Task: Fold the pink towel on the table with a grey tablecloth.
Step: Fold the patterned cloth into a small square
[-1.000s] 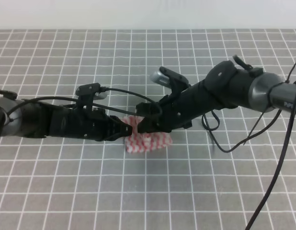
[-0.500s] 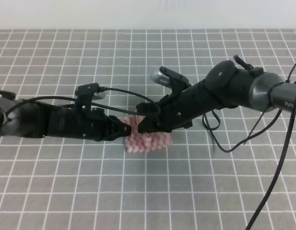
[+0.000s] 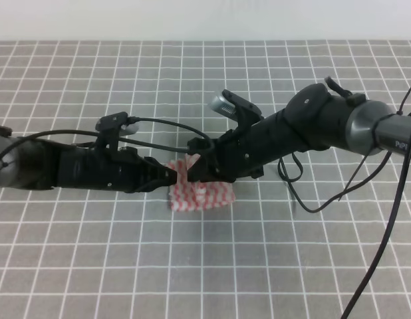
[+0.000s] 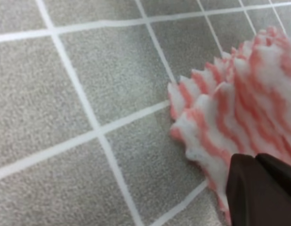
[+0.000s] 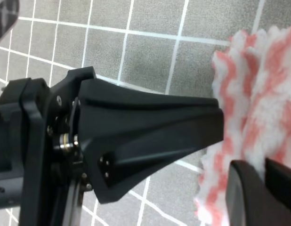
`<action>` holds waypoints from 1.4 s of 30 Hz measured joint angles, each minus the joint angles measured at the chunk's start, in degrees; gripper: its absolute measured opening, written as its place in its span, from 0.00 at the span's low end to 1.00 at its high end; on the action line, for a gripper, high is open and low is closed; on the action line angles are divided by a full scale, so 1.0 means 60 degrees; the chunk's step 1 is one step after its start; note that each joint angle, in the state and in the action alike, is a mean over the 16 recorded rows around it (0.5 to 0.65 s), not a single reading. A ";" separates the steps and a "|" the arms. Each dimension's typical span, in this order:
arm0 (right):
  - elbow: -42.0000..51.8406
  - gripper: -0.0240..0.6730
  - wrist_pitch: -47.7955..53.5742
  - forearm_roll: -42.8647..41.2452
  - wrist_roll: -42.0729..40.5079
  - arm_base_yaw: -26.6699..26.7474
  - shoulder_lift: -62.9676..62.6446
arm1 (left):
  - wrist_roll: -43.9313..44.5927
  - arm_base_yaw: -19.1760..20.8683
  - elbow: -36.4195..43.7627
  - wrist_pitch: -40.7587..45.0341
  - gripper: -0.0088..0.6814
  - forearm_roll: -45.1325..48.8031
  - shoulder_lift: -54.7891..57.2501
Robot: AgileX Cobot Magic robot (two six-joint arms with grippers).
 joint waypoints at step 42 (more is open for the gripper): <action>-0.0083 0.28 0.1093 -0.1295 -0.0171 -0.0896 -0.0087 | -0.0228 -0.0988 -0.0003 -0.0479 0.01 0.0388 -0.0416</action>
